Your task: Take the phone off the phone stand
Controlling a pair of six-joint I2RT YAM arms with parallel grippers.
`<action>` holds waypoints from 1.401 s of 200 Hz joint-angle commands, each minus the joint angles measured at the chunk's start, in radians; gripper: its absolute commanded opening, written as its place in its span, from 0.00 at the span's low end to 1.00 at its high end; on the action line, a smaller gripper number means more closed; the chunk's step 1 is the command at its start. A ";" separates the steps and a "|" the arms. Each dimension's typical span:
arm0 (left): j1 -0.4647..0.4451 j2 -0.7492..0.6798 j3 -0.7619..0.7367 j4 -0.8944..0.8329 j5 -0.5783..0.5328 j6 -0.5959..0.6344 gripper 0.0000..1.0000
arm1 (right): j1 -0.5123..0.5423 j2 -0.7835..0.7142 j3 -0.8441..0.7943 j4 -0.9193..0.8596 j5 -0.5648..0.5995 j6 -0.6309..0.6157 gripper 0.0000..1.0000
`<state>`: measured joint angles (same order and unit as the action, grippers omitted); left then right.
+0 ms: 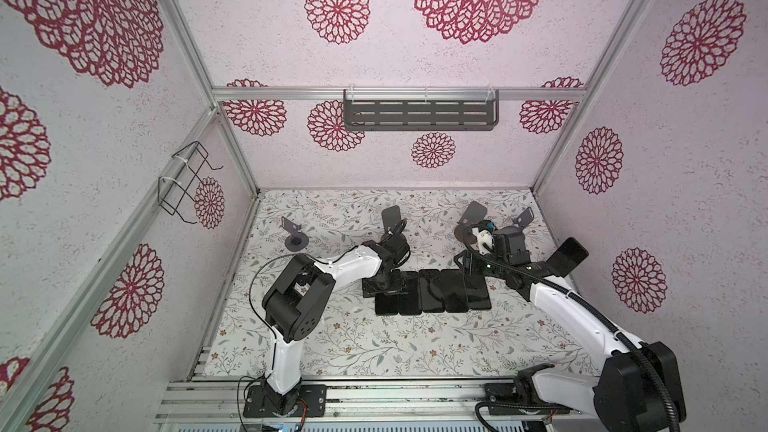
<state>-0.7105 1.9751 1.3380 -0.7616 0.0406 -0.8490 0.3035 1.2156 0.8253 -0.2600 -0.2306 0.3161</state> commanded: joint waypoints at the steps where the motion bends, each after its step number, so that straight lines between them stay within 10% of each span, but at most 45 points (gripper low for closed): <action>1: 0.009 -0.002 -0.019 0.019 0.003 -0.005 0.93 | -0.005 -0.019 0.029 -0.008 0.020 -0.003 0.53; 144: 0.011 -0.220 -0.060 0.170 0.148 0.184 0.97 | -0.013 -0.089 0.089 -0.139 0.168 -0.031 0.54; 186: 0.028 -0.226 0.092 0.124 0.209 0.299 0.94 | -0.024 -0.195 0.172 -0.281 0.388 -0.019 0.54; 280: 0.225 -0.293 0.276 -0.013 0.196 0.507 0.98 | -0.379 -0.221 0.523 -0.594 0.647 -0.188 0.58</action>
<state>-0.5385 1.7321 1.5997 -0.7471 0.2398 -0.4198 -0.0250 0.9894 1.2461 -0.7662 0.3386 0.2176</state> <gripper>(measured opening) 0.977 0.564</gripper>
